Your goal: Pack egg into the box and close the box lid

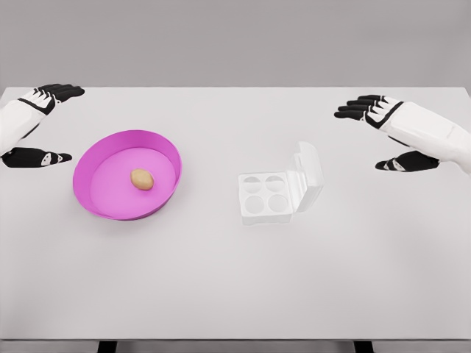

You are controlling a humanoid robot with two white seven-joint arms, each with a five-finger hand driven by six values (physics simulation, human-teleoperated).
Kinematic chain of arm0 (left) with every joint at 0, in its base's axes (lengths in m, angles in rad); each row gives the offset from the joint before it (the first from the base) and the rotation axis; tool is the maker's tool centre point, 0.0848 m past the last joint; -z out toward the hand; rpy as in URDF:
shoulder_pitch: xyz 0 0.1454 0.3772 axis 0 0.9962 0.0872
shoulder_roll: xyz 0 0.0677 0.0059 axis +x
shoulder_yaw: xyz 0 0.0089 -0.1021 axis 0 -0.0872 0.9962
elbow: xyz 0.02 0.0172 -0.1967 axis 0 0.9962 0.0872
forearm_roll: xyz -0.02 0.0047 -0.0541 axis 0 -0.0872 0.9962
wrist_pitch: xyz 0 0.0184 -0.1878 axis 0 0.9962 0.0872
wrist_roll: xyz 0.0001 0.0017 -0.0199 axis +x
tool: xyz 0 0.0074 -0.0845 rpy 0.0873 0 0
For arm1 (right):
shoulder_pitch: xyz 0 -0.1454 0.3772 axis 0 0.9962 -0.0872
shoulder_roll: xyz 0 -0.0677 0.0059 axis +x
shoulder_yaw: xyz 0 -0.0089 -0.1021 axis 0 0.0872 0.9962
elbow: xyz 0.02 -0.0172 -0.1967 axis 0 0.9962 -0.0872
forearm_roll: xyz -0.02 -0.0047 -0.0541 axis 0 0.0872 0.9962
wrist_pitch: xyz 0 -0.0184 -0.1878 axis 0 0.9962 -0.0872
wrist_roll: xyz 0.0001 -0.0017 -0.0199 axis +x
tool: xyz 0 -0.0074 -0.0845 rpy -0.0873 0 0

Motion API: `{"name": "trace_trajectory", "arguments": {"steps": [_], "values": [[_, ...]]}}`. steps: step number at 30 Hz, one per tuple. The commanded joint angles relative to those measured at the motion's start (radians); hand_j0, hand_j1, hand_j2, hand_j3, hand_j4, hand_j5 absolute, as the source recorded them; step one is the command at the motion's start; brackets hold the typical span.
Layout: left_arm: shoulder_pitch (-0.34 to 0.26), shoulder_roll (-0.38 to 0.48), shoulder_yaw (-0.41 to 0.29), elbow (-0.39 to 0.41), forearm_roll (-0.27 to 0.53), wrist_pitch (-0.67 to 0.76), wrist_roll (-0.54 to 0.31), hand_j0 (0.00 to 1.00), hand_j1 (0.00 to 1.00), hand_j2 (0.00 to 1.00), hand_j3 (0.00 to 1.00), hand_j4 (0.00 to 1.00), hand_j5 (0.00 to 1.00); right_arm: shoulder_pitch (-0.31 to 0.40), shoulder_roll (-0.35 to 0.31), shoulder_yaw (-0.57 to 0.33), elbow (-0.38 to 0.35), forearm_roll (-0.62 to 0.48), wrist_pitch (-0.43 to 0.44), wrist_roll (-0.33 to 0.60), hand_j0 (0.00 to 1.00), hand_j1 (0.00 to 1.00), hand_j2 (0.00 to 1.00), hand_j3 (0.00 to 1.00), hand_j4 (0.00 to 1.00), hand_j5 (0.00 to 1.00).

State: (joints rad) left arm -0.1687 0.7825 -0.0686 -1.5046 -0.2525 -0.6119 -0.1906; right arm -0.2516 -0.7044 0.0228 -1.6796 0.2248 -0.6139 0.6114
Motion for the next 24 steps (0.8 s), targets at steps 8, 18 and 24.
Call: {"name": "trace_trajectory", "arguments": {"steps": [8, 18, 24], "values": [[-0.006, 0.027, -0.011, -0.003, 0.002, 0.001, -0.015, 1.0, 1.0, 1.0, 1.0, 1.0, 1.0, 0.0, 0.051, -0.04, -0.005, 0.053, 0.003, -0.001, 1.0, 1.0, 1.0, 1.0, 1.0, 1.0], [-0.066, 0.207, -0.264, -0.048, 0.239, 0.001, -0.053, 0.95, 0.95, 0.95, 0.95, 0.95, 0.95, 0.014, 0.029, -0.061, -0.042, 0.048, 0.003, -0.001, 1.0, 1.0, 1.0, 1.0, 1.0, 1.0], [-0.077, 0.232, -0.287, -0.117, 0.305, 0.001, -0.062, 0.96, 0.96, 0.96, 0.96, 0.96, 0.96, 0.023, 0.049, -0.078, -0.065, 0.012, 0.003, -0.001, 1.0, 1.0, 1.0, 1.0, 1.0, 1.0]]}}
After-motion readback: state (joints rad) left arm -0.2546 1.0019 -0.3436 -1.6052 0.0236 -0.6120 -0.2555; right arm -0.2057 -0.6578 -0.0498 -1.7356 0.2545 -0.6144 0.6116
